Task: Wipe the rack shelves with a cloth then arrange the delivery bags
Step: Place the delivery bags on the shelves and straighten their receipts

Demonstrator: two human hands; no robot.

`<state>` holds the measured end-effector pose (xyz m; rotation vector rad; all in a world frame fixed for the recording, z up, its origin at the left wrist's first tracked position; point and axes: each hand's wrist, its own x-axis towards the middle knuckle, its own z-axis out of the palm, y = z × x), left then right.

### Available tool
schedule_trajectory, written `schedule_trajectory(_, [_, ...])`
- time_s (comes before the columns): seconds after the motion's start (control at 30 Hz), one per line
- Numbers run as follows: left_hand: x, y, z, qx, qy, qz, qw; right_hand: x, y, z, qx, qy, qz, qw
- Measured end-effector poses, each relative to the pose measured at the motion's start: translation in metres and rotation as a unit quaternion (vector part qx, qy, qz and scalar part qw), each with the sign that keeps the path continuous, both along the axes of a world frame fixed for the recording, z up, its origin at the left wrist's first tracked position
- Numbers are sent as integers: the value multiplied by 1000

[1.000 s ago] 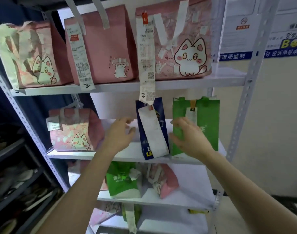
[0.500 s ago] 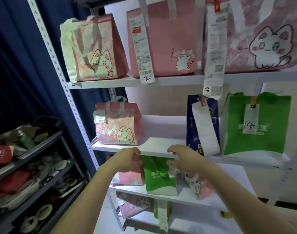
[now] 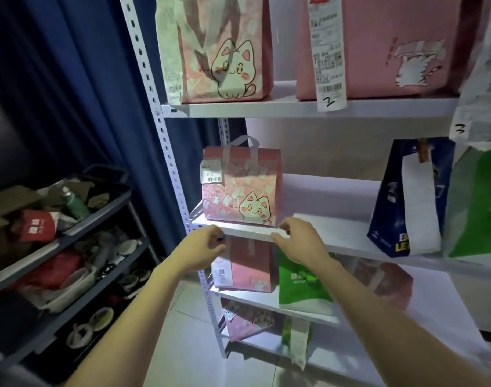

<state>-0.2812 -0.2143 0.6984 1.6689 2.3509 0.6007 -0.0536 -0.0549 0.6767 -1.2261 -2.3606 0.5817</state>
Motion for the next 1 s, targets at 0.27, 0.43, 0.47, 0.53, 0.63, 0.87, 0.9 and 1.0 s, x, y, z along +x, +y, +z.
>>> schedule_trajectory(0.27, [-47, 45, -12, 54, -39, 79, 995, -55, 57, 0, -7, 114, -87, 990])
schedule_trajectory(0.43, [-77, 77, -18, 98, -117, 145, 978, -80, 78, -9, -35, 156, -89, 983])
schedule_trajectory(0.47, [-82, 83, -20, 107, -146, 160, 970, -83, 80, -13, -40, 155, -89, 983])
schedule_trajectory(0.53, [-93, 93, -24, 108, -183, 181, 960, -89, 83, -20, -48, 144, -88, 985])
schedule_trajectory(0.63, [-111, 108, -27, 104, -239, 190, 946, -95, 90, -27, -73, 161, -86, 981])
schedule_trajectory(0.87, [-118, 126, -49, 158, -291, 133, 934, -83, 77, -30, -93, 163, -100, 977])
schedule_trajectory(0.9, [-115, 125, -51, 171, -298, 125, 931, -80, 72, -30, -89, 164, -111, 976])
schedule_trajectory(1.0, [-102, 118, -59, 199, -303, 99, 927, -67, 55, -32, -66, 161, -140, 975])
